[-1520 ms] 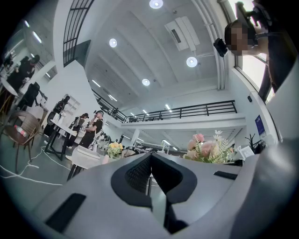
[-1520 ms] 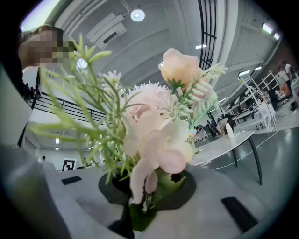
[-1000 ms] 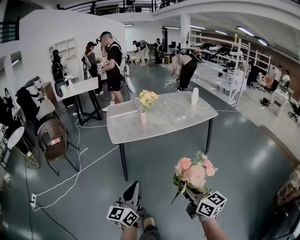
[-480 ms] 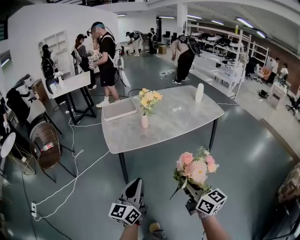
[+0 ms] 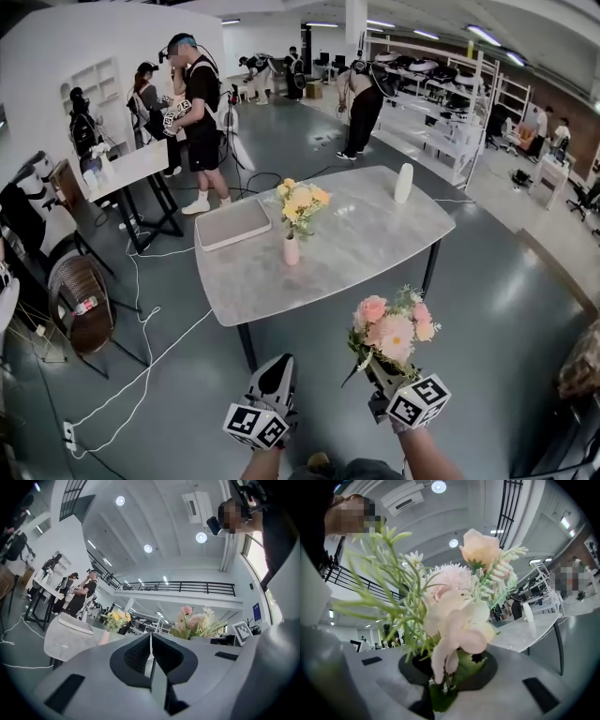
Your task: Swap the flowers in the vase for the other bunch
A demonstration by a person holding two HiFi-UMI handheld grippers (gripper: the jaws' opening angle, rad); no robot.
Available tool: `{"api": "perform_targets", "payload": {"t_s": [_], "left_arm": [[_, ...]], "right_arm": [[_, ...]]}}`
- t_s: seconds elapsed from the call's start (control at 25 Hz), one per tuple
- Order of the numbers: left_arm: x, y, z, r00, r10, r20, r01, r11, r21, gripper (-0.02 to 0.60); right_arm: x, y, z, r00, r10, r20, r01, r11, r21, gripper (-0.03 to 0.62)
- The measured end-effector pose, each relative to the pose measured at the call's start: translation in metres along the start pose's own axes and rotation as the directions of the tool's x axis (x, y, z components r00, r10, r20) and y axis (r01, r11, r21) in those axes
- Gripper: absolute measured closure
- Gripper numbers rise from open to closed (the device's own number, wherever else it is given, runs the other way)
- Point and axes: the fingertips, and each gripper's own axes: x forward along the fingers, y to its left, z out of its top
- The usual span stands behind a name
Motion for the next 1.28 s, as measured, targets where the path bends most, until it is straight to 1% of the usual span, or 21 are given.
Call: {"api": "perform_targets", "payload": {"t_s": [0.28, 0.52, 0.84, 1.08, 1.28], "left_arm": [[0.03, 0.014, -0.014, 0.999, -0.016, -0.036, 0.016, 1.0, -0.024, 0.566], [0.06, 0.042, -0.009, 1.0, -0.005, -0.023, 0.004, 1.0, -0.022, 0.566], [0.119, 0.084, -0.001, 1.0, 0.009, -0.015, -0.01, 1.0, -0.026, 0.566], [0.154, 0.102, -0.013, 0.999, 0.004, -0.037, -0.005, 1.0, -0.031, 0.566], [0.179, 0.117, -0.016, 0.999, 0.01, -0.045, -0.011, 0.999, -0.035, 0.566]], "right_arm": [[0.031, -0.014, 0.007, 1.0, -0.007, 0.016, 0.007, 1.0, -0.007, 0.5], [0.076, -0.033, 0.013, 1.0, 0.003, 0.021, -0.003, 0.999, -0.036, 0.5], [0.141, -0.068, 0.022, 0.999, 0.036, 0.025, -0.035, 0.998, -0.053, 0.5], [0.171, -0.099, 0.017, 1.0, 0.017, 0.024, -0.016, 0.999, -0.039, 0.5], [0.196, -0.118, 0.017, 1.0, 0.029, 0.008, -0.028, 0.998, -0.059, 0.5]]}}
